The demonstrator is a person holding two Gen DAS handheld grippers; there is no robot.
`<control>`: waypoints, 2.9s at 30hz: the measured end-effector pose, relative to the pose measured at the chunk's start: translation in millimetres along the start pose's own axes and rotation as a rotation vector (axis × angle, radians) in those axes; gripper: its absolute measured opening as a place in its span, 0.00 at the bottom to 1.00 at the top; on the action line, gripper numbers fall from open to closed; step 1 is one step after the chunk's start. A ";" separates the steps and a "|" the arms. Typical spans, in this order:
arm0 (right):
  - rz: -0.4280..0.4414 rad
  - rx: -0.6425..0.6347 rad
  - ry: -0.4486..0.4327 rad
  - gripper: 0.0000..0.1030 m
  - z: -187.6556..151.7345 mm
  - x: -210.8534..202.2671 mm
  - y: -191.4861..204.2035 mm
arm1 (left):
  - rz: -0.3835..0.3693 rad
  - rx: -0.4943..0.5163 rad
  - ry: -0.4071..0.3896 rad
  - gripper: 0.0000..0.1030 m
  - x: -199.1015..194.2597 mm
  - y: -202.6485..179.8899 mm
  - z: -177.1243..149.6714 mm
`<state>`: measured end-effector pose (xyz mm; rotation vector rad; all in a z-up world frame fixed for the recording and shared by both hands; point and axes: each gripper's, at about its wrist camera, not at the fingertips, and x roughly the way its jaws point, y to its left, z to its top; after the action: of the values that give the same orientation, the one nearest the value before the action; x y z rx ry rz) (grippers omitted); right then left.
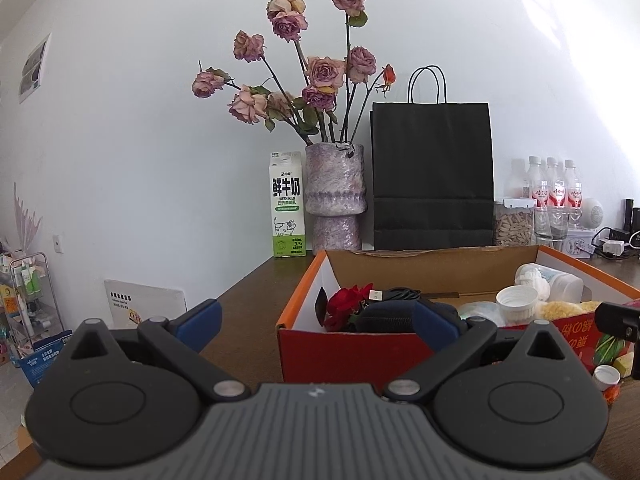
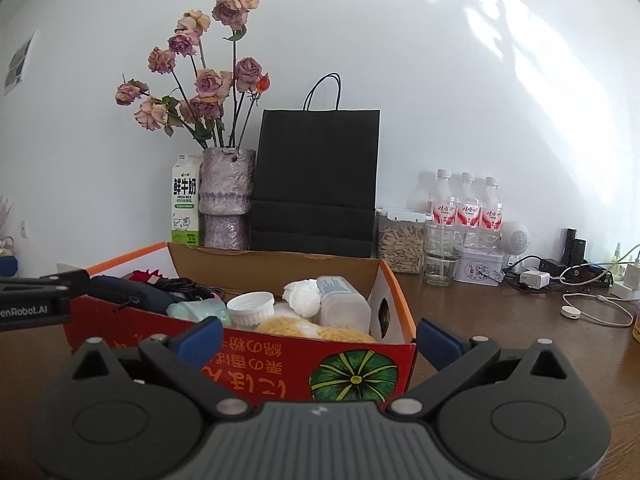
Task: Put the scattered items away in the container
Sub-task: 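Withdraw both grippers from the box toward the tissue and orange piece, then grasp the crumpled white tissue with the left gripper while the right gripper grasps the orange piece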
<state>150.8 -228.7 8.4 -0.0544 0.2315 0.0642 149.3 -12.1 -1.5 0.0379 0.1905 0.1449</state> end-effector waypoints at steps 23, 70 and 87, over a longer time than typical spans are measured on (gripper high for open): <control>-0.011 0.052 0.156 0.99 -13.5 -13.2 -35.3 | -0.083 0.063 0.122 1.00 -10.8 -6.7 -7.3; 0.103 0.091 0.366 0.39 -23.6 14.4 -35.3 | -0.260 0.068 0.269 1.00 1.1 -45.4 -13.3; 0.055 0.112 0.347 0.39 -26.4 5.9 -58.5 | -0.359 0.129 0.352 0.15 15.5 -94.9 -17.4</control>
<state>154.6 -288.3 -15.9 0.0528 0.5834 0.0968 174.3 -103.2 -26.3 0.1056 0.5534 -0.2217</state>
